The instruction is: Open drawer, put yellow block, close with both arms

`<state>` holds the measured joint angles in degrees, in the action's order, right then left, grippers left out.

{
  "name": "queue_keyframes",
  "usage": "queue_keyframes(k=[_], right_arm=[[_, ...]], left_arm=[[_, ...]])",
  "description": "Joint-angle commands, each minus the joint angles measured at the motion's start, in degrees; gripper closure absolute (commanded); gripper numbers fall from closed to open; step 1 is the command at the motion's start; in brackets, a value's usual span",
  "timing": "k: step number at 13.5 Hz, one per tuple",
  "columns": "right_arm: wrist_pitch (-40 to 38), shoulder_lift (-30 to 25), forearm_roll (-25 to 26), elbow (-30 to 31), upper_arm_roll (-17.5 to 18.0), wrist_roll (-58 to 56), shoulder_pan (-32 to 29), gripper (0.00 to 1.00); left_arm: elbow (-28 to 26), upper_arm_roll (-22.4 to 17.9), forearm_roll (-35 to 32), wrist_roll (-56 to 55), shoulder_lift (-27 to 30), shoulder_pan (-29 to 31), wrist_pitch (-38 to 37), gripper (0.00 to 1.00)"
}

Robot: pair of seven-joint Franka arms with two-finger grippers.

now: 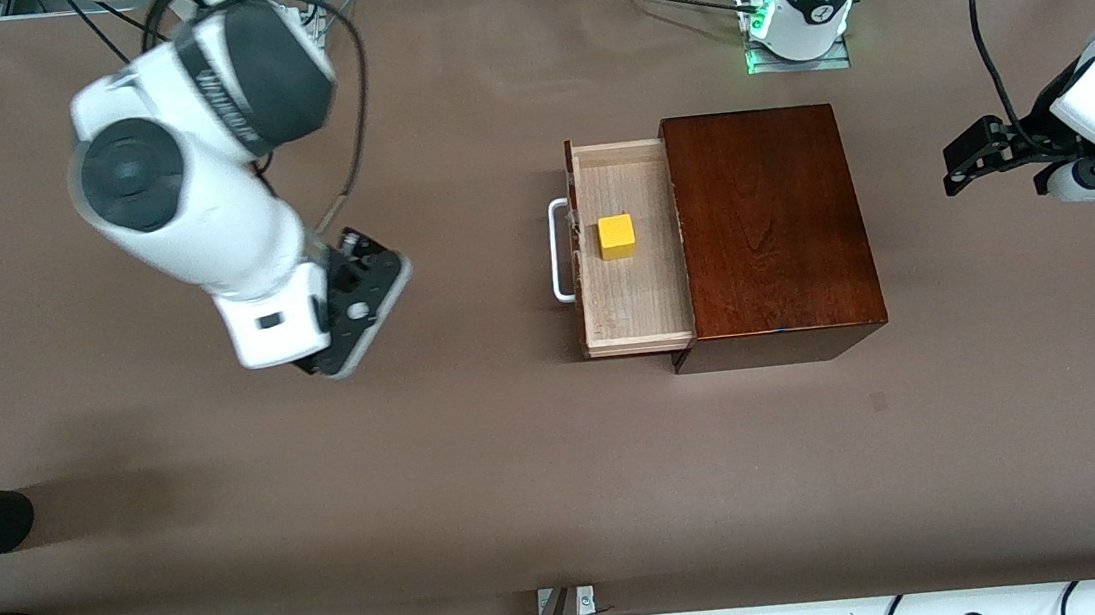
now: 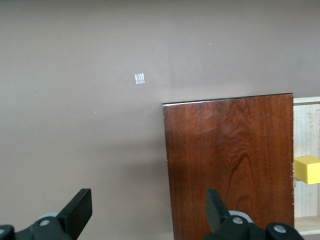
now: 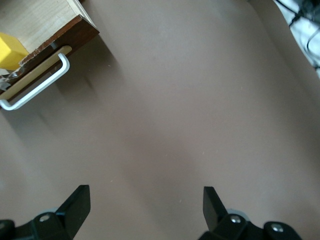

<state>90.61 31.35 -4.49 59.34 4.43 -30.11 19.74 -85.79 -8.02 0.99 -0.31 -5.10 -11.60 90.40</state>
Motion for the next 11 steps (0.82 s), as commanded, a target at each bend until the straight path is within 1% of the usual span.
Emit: queue_keyframes(k=[1,2,3,4,7,9,10,11], right_arm=[[2.4,-8.8,-3.1,11.2,0.8,0.6,-4.1,0.00],[4.3,-10.9,-3.0,14.0,0.8,1.6,-5.3,0.00],[5.7,-13.3,-3.1,17.3,0.8,3.7,-6.7,0.00],[7.1,-15.9,-3.1,20.7,0.8,5.8,-8.0,0.00],[9.1,-21.3,-1.7,27.9,0.0,11.5,-10.9,0.00],[9.0,-24.4,-1.3,31.0,-0.5,15.6,-13.5,0.00],[8.3,-25.1,-1.2,31.5,-0.6,16.7,-14.9,0.00],[7.4,-26.1,-1.2,32.3,-1.3,17.1,-16.0,0.00]], left_arm=[[-6.8,0.3,-2.5,0.9,4.7,0.3,4.0,0.00],[-9.1,0.3,-2.6,0.9,6.2,0.2,5.4,0.00],[-9.6,0.3,-2.5,0.9,6.7,0.2,5.6,0.00],[-9.4,0.3,-2.5,0.9,6.6,0.3,5.6,0.00],[-9.0,0.3,-2.5,0.8,6.4,0.2,5.6,0.00],[-8.8,0.3,-2.4,-0.5,6.4,0.0,5.3,0.00],[-8.5,0.4,-2.4,-2.0,6.3,-0.6,5.0,0.00],[-7.9,1.5,-2.4,-3.8,6.2,-0.7,4.9,0.00]])
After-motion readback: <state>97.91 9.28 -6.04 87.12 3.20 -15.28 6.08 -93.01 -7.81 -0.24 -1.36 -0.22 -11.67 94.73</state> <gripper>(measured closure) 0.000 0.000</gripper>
